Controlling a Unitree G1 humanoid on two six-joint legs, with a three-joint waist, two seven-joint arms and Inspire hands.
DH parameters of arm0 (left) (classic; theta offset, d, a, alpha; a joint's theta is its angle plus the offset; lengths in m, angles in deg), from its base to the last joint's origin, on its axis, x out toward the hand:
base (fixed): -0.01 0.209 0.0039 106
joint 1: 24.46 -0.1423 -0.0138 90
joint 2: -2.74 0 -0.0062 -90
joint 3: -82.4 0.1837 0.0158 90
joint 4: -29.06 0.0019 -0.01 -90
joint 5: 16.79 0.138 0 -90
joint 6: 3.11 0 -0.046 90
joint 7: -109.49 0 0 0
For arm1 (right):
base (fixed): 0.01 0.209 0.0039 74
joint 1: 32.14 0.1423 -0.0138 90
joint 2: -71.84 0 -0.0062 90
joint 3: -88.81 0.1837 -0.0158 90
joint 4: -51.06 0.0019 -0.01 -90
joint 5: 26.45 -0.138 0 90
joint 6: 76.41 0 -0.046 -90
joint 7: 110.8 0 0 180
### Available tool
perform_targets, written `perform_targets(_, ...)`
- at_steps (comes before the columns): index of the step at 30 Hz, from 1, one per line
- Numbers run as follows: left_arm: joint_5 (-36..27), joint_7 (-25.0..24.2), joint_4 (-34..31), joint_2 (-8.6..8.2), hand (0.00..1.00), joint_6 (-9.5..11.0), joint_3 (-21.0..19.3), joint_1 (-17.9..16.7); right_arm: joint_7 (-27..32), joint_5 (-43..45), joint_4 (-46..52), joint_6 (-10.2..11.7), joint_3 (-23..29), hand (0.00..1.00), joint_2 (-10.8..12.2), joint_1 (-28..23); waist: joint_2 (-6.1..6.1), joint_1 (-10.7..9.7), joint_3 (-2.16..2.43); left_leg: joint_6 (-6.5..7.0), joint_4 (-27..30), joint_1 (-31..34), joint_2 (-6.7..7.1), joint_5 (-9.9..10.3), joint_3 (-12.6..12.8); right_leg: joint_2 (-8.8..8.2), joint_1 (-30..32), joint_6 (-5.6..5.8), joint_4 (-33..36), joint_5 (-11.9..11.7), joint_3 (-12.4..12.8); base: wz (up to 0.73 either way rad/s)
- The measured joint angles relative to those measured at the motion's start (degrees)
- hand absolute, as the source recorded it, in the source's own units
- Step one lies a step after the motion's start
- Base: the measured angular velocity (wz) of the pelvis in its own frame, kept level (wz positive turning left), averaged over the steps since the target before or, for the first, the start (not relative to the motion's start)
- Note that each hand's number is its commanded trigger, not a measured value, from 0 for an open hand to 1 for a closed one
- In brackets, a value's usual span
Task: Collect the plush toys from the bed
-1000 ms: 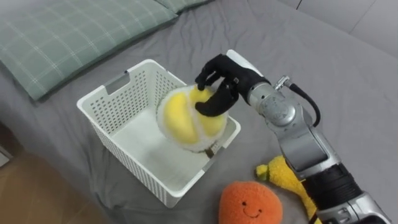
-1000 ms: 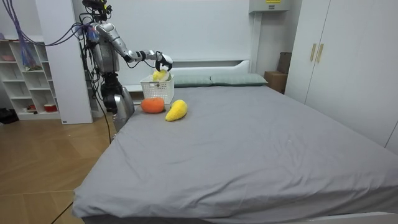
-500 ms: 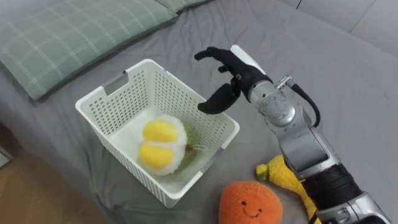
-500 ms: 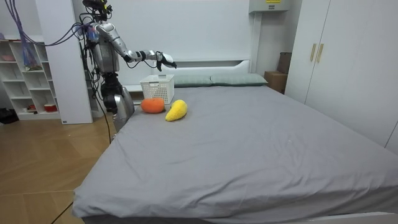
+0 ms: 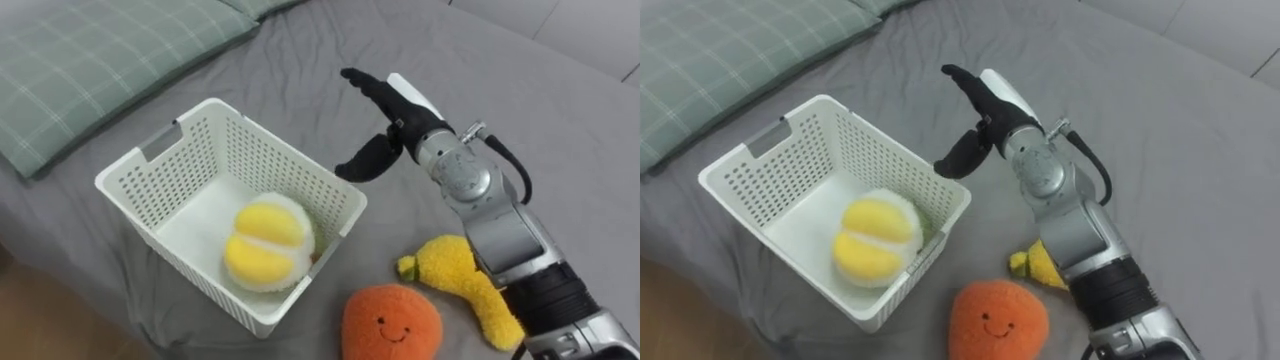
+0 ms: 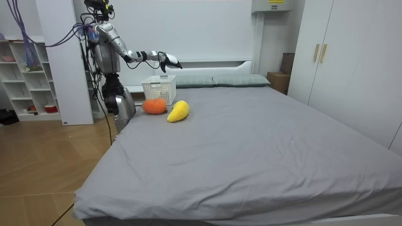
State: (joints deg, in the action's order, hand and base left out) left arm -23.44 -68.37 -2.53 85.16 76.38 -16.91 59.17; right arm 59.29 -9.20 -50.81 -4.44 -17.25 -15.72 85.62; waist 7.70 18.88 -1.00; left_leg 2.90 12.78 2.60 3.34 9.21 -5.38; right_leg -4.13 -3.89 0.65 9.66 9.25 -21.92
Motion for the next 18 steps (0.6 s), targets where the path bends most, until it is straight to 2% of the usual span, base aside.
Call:
perform_targets(6, -0.7, 0.0, 0.0, 0.07, 0.0, 0.0, 0.0, -1.0, 1.9, -1.2, 0.0, 1.4, 4.1, 0.0, -2.1, -3.3, -0.39, -2.3, 0.12, 0.12, -0.1, -1.0, -0.38, 0.1, 1.8, 0.18, -0.1, 0.11, 0.1, -0.1, 2.0, -0.14)
perform_targets(9, -1.8, 0.0, 0.0, -0.02, 0.0, 0.1, 0.0, -1.2, 2.3, -1.8, 0.0, 2.0, 6.1, 0.0, -2.4, -5.6, -0.92, -4.3, 0.15, 0.18, -0.1, -1.3, -0.51, 0.1, 2.3, 0.19, -0.2, 0.11, 0.1, -0.1, 2.5, -0.1)
perform_targets(14, -1.8, 0.0, 0.0, -0.01, 0.0, 0.1, 0.0, -1.9, 3.7, -2.0, -3.3, 2.5, 8.5, 0.0, -3.0, -6.8, -2.24, -7.0, 0.91, 0.21, -1.3, -2.3, -0.73, 0.1, 3.7, 0.24, -0.1, 0.04, 0.4, -0.2, 3.9, -0.14)
perform_targets(18, -1.8, 0.0, 0.1, -0.03, 0.0, 0.5, 0.5, -1.8, 4.3, -2.1, -8.4, 3.5, 8.5, 0.0, -3.6, -6.9, -2.17, -7.7, 0.93, 0.21, -1.5, -3.2, -0.87, 0.1, 4.5, 0.31, -0.4, 0.05, 0.4, -0.2, 4.6, -0.13)
